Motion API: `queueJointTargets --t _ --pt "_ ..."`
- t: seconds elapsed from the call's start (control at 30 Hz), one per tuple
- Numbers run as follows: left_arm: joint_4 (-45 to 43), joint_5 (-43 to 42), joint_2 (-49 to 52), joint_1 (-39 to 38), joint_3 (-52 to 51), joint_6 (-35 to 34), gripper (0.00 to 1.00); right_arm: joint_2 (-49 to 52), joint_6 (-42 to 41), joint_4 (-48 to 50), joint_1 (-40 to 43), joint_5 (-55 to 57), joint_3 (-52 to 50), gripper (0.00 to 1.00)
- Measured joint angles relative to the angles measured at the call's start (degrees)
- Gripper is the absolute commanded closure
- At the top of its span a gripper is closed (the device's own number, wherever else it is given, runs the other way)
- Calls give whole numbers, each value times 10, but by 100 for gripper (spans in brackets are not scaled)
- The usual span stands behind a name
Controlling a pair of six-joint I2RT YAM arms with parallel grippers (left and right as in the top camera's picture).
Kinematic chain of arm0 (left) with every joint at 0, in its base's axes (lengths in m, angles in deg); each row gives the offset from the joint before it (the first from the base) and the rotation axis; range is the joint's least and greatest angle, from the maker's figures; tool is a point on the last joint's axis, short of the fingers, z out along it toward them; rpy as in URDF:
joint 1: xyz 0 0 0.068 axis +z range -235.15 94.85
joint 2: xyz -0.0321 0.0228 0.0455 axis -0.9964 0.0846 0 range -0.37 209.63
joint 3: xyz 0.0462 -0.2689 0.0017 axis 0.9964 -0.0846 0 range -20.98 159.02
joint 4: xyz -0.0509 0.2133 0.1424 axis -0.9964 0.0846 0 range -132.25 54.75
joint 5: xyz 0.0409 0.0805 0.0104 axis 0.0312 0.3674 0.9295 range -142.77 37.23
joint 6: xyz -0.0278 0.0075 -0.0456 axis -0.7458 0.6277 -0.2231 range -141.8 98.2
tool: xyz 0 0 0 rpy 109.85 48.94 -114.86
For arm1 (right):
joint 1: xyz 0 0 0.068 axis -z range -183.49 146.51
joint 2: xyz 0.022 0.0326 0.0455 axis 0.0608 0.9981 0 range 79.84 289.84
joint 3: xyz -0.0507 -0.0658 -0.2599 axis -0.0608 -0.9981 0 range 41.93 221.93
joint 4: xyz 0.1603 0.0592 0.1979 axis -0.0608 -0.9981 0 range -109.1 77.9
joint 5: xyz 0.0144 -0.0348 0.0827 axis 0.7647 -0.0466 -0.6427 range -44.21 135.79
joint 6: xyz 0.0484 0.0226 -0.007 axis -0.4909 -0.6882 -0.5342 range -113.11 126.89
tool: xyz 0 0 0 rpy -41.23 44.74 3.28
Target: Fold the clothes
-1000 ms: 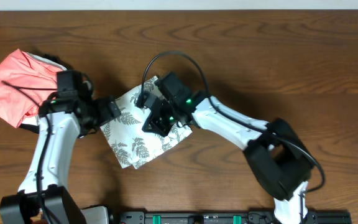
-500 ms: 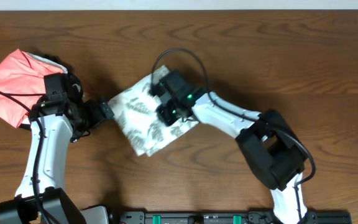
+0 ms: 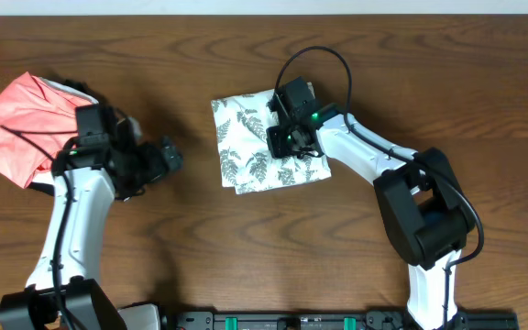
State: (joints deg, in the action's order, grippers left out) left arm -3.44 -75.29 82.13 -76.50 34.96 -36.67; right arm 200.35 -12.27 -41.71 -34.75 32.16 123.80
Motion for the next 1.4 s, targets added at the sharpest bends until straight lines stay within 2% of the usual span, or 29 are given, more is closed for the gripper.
queueJointTargets --t 0.17,0.3,0.57,0.67,1.07,1.4 --pt "-48 -35 0 -45 0 12 1 -3 10 -10 -11 3 1 80" --pt "-64 -50 3 -51 0 15 2 -17 34 -23 -11 2 -2 78" --pt "-103 -76 28 -51 0 17 2 -128 62 -11 1 10 -13 75" --pt "-122 -90 48 -51 0 16 2 -142 66 -18 11 13 -12 75" --pt "-206 -162 146 -51 0 17 2 -27 77 -32 17 17 -12 76" --pt "-240 -208 198 -51 0 17 2 -18 77 -43 19 19 -5 75"
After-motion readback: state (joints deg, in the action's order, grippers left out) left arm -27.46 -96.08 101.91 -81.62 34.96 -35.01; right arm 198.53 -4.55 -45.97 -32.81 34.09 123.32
